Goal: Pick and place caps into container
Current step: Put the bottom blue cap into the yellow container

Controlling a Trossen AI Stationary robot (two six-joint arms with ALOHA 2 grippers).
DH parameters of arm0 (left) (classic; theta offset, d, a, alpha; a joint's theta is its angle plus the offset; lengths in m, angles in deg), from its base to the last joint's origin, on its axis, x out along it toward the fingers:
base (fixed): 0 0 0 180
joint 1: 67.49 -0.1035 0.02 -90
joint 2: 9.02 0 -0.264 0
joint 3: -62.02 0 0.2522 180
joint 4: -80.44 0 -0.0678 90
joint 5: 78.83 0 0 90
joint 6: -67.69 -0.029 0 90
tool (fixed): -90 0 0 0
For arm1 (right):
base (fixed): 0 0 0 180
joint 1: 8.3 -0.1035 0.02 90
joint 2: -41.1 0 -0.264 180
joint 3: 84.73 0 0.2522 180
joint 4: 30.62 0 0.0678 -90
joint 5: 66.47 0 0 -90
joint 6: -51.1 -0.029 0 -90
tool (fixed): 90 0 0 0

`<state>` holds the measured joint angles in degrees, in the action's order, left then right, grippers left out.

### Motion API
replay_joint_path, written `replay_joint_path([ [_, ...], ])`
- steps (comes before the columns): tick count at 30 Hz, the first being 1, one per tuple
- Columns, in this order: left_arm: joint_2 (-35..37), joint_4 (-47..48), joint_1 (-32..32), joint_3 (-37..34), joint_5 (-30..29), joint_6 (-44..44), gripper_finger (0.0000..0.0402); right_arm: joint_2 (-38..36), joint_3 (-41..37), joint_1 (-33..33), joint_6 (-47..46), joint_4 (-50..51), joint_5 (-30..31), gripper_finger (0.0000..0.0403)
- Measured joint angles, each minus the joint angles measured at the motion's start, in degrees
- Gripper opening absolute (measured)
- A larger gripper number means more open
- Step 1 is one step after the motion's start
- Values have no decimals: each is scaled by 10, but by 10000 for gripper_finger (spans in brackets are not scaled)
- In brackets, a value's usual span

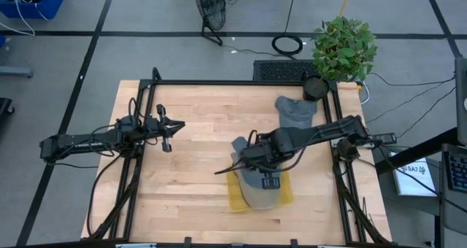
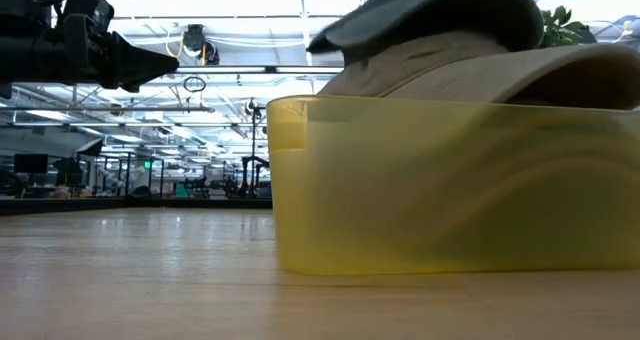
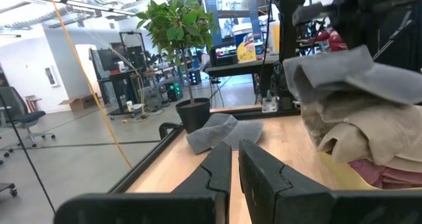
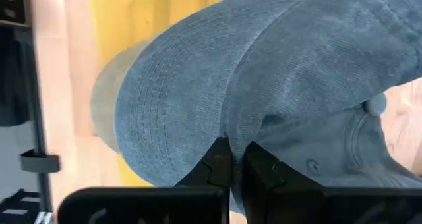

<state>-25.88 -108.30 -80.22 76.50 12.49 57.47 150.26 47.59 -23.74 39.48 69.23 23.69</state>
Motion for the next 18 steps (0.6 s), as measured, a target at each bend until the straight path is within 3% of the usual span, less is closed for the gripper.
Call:
replay_joint_path([
  [12, 0, 8, 0, 0, 0, -4, 37, -23, 1, -41, -39, -10, -75, 3],
  [18, 0, 13, 0, 0, 0, -4, 37, 4, 1, -68, -42, -48, -71, 2],
])
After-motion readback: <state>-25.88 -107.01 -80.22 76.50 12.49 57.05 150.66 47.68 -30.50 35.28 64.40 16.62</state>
